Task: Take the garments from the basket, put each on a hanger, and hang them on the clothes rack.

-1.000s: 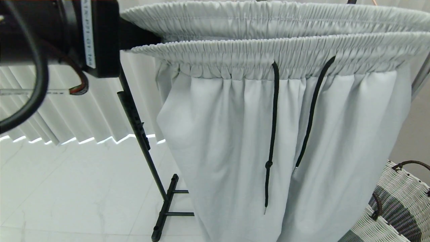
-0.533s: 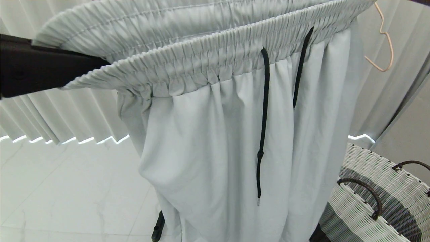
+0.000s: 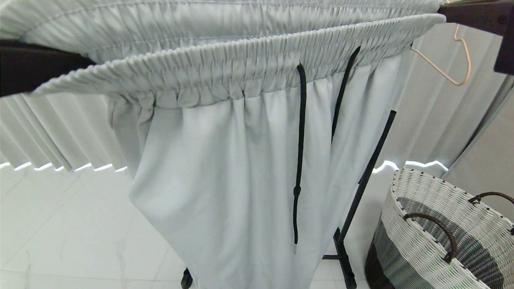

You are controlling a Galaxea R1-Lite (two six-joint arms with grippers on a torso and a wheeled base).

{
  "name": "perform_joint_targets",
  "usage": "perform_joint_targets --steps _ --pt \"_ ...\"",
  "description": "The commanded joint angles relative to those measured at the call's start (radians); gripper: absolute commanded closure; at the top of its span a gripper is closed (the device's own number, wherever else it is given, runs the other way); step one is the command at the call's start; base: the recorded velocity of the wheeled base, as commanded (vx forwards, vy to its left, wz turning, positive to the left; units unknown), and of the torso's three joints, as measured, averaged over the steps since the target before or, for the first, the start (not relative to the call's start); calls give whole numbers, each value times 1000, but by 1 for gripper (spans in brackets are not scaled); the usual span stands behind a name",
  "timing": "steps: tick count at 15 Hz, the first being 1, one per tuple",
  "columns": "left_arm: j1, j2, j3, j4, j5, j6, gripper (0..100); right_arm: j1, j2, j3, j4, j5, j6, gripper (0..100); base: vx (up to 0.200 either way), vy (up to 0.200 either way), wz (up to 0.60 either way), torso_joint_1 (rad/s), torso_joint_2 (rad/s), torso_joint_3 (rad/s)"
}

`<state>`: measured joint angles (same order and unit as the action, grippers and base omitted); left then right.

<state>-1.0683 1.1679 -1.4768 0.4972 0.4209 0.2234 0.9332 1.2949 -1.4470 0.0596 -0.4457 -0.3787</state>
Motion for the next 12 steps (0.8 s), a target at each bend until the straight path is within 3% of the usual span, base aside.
perform_joint_targets --steps 1,3,5,12 --pt "45 176 -157 -60 42 13 100 -14 -51 -7 22 -2 0 100 0 0 0 0 0 0" --pt "80 254 -191 -132 58 13 100 -13 -97 28 85 -1 0 100 0 0 0 0 0 0" --pt "146 280 -143 -149 91 10 100 -13 -146 120 117 2 1 100 0 0 0 0 0 0" --pt "143 269 -135 -189 93 14 100 -2 -134 125 75 4 1 100 0 0 0 0 0 0"
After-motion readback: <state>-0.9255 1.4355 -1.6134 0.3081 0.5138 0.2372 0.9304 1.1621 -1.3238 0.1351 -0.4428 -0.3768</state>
